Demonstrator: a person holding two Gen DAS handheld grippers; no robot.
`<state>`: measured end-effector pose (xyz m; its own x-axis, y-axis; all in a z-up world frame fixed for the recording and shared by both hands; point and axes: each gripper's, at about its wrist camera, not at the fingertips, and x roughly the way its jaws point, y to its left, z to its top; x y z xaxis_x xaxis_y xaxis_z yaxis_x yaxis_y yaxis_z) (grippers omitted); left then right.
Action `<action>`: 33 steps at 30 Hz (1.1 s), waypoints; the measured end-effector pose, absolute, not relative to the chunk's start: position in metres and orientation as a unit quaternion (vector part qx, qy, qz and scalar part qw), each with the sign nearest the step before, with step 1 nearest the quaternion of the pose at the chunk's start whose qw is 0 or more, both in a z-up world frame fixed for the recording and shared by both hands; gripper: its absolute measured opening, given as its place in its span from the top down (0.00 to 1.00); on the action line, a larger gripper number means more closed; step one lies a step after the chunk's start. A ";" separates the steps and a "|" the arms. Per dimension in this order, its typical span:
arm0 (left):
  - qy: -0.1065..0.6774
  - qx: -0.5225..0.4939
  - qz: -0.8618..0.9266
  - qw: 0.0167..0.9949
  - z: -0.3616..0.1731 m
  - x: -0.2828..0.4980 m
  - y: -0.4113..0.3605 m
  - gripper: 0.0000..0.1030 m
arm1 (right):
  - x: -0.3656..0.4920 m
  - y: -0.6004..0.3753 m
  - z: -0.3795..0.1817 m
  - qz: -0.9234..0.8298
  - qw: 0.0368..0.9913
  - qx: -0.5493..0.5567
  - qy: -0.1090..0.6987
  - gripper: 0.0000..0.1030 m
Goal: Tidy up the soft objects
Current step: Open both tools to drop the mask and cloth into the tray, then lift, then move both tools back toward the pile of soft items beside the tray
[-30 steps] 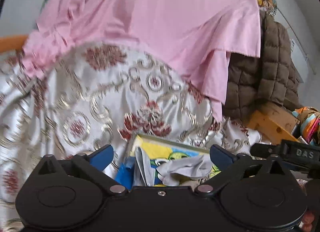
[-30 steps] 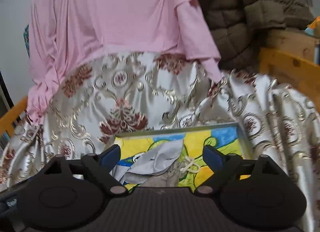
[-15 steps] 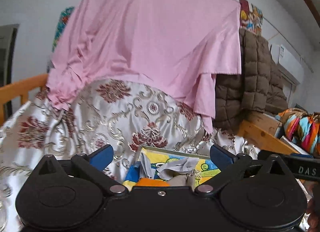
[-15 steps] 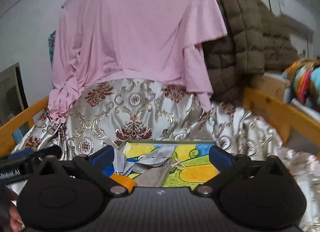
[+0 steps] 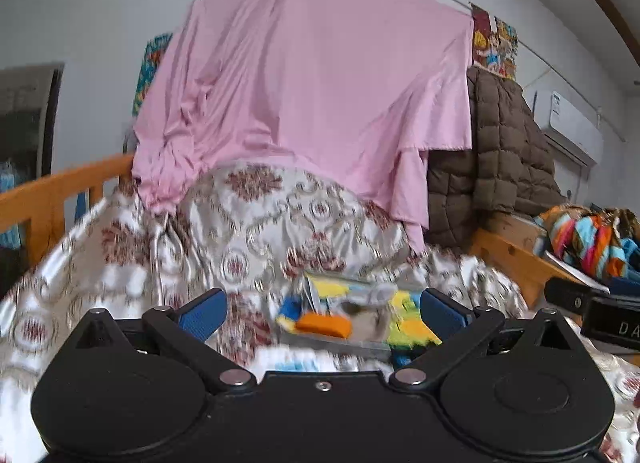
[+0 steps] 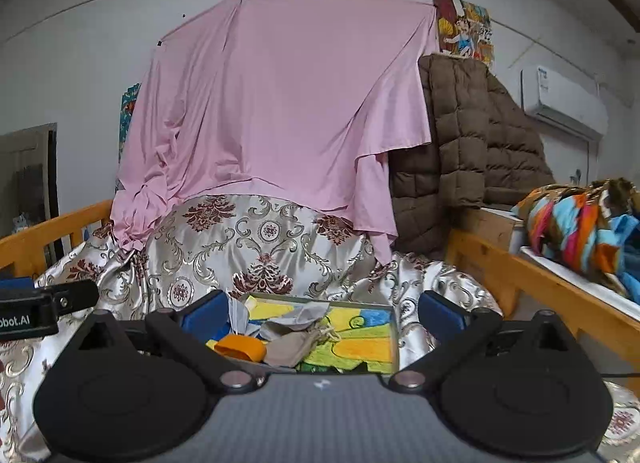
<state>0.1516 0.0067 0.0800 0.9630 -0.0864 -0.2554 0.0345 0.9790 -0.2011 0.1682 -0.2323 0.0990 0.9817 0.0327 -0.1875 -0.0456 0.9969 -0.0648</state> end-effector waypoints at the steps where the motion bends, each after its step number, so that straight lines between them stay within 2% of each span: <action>1: 0.137 -0.095 -0.031 0.985 0.078 0.144 0.007 0.01 | 0.160 -0.231 0.098 0.018 0.995 -0.035 0.092 0.00; 16: 0.200 -0.036 -0.046 0.978 0.037 0.088 0.008 0.01 | 0.088 -0.225 0.061 -0.007 0.994 -0.008 0.113 0.00; 24: 0.255 0.013 -0.056 0.965 0.015 0.086 0.001 0.01 | 0.074 -0.230 0.027 -0.028 0.988 -0.005 0.154 0.00; 33: 0.295 0.020 -0.029 0.955 0.004 0.087 0.009 0.01 | 0.080 -0.216 -0.011 -0.015 0.975 -0.027 0.220 0.00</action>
